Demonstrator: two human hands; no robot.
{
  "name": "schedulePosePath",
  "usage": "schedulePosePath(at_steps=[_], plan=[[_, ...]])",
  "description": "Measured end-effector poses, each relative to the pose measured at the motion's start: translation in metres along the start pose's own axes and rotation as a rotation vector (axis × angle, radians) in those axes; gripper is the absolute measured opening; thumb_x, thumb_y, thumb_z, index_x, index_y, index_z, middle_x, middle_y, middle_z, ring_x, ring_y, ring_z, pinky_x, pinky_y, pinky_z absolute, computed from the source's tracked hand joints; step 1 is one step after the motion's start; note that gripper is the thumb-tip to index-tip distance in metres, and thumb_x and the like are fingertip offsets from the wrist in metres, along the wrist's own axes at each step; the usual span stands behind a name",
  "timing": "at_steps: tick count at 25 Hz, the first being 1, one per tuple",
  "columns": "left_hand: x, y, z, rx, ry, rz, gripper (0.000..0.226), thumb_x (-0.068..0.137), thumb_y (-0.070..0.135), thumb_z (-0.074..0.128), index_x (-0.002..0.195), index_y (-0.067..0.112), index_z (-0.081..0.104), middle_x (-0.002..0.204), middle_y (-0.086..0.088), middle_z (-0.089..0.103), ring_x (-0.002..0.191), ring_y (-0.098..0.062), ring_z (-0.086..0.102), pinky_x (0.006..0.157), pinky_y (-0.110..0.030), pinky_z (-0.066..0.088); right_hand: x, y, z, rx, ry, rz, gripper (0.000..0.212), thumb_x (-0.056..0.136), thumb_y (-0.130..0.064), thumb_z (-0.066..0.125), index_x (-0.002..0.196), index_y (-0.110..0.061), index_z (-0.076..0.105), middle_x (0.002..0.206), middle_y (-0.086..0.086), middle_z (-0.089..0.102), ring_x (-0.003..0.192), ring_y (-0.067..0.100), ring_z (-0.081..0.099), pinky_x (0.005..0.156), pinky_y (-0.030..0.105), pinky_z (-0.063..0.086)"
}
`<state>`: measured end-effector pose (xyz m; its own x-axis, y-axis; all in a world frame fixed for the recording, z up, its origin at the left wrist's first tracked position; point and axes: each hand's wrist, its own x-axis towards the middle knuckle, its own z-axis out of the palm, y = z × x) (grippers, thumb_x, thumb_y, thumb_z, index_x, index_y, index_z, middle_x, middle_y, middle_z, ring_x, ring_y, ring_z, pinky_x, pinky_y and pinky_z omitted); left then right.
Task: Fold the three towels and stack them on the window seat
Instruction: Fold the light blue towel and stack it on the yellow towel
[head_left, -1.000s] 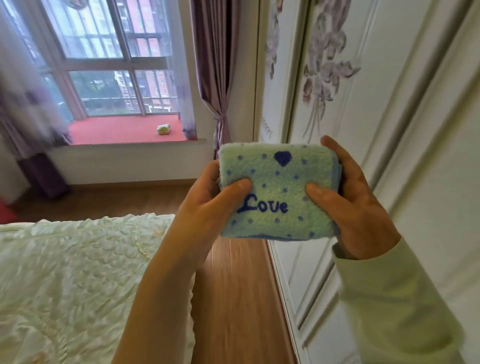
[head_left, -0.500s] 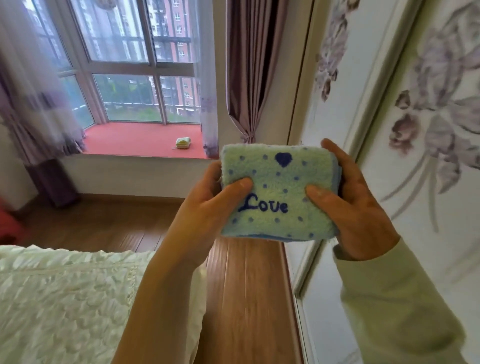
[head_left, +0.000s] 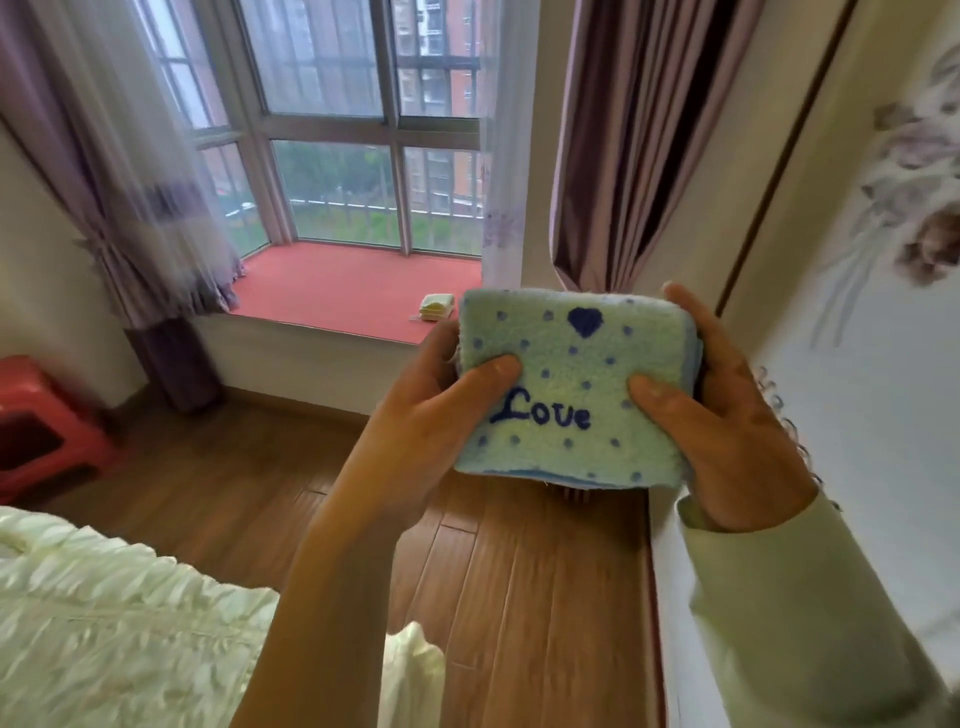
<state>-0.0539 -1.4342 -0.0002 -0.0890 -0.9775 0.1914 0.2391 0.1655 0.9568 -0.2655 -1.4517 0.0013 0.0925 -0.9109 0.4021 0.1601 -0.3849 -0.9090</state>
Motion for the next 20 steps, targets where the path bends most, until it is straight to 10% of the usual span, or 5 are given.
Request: schedulePosePath(at_steps=[7, 20], plan=[[0.189, -0.010, -0.066, 0.038, 0.220, 0.020, 0.035, 0.087, 0.021, 0.063, 0.122, 0.017, 0.060, 0.115, -0.019, 0.071, 0.103, -0.037, 0.072, 0.091, -0.058, 0.057, 0.221, 0.083, 0.019, 0.044, -0.149, 0.046, 0.059, 0.075, -0.016, 0.068, 0.123, -0.048, 0.053, 0.117, -0.016, 0.064, 0.103, 0.002, 0.063, 0.081, 0.022, 0.055], [0.507, -0.049, -0.329, 0.054, 0.205, 0.017, 0.034, 0.092, 0.023, 0.059, 0.124, 0.014, 0.057, 0.110, -0.014, 0.069, 0.094, -0.027, 0.072, 0.076, -0.036, 0.060, 0.557, 0.283, 0.175, 0.136, -0.205, 0.177, 0.061, 0.083, -0.001, 0.065, 0.130, -0.038, 0.051, 0.113, -0.010, 0.064, 0.092, 0.006, 0.068, 0.070, 0.024, 0.057]])
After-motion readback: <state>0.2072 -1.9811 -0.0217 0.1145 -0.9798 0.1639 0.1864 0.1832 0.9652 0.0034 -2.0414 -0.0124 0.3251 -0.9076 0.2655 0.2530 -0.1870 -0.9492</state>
